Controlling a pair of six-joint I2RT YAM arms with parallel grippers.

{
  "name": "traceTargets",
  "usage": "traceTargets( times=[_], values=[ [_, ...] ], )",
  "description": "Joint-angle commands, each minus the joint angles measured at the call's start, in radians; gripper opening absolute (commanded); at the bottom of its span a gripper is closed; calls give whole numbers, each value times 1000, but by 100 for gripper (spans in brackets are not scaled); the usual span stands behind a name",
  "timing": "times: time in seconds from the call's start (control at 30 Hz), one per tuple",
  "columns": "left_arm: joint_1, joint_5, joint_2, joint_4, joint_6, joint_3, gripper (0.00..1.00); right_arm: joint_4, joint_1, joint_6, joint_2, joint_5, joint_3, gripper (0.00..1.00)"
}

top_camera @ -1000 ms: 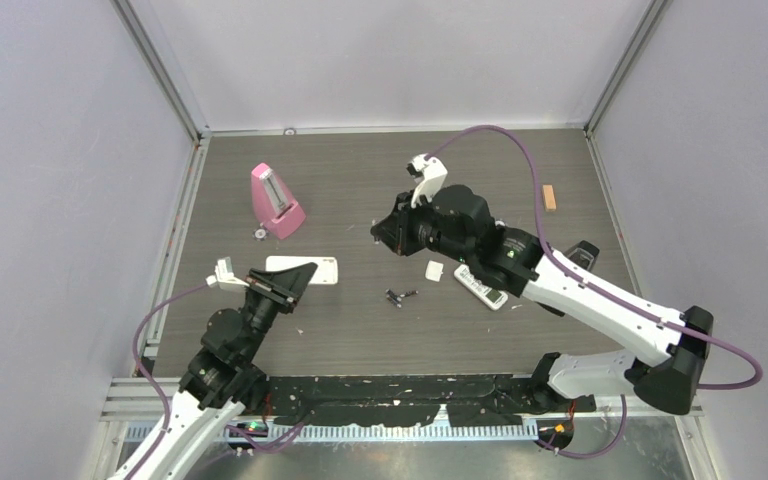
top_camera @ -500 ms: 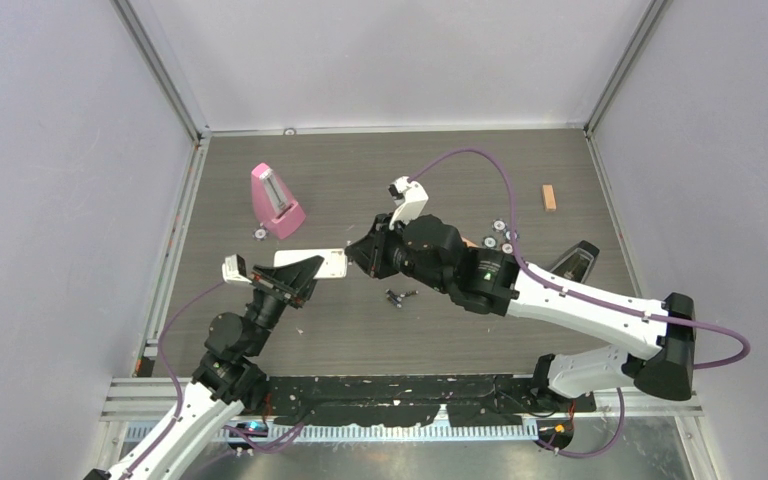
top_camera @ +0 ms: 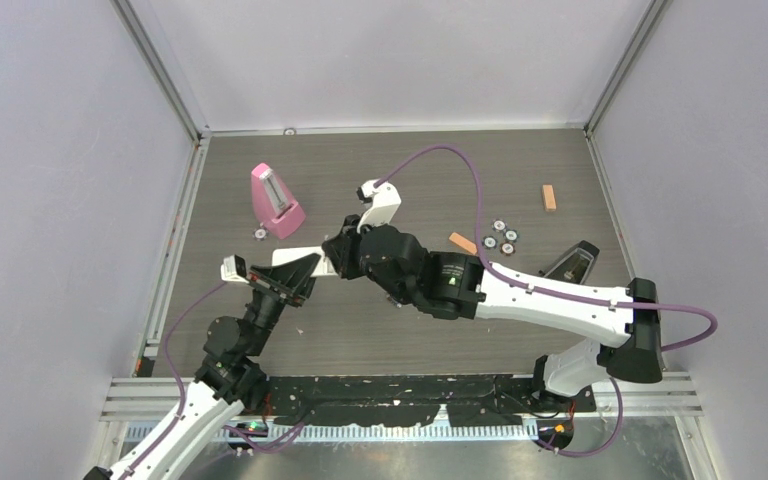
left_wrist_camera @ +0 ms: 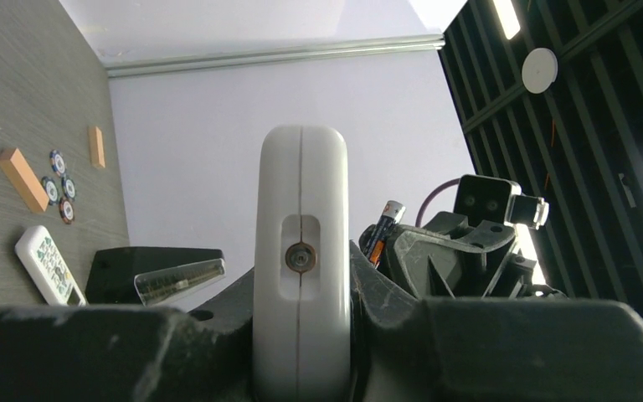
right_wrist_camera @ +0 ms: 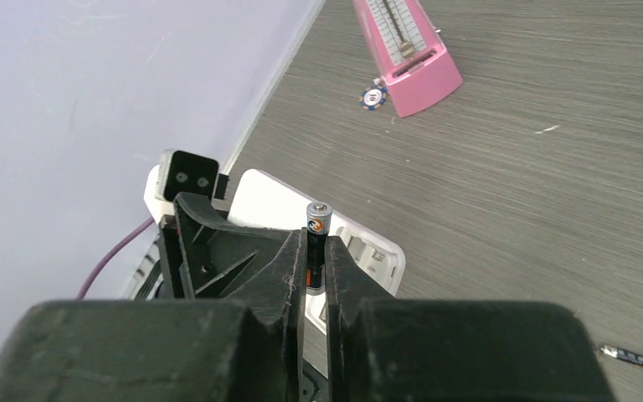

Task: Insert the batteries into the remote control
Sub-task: Load the battery into the remote control.

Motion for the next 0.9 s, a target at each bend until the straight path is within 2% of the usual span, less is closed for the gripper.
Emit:
traceTargets(
  times=[0.0, 0.23, 0.87],
  values=[
    [5, -21, 13, 123, 15, -11, 0, -69, 39, -26, 24, 163, 80, 9],
    [4, -28, 36, 198, 31, -17, 0, -103, 96, -57, 45, 302, 101, 9],
    [4, -12, 80, 277, 21, -7, 0, -30, 103, -37, 77, 308, 74, 11]
  ],
)
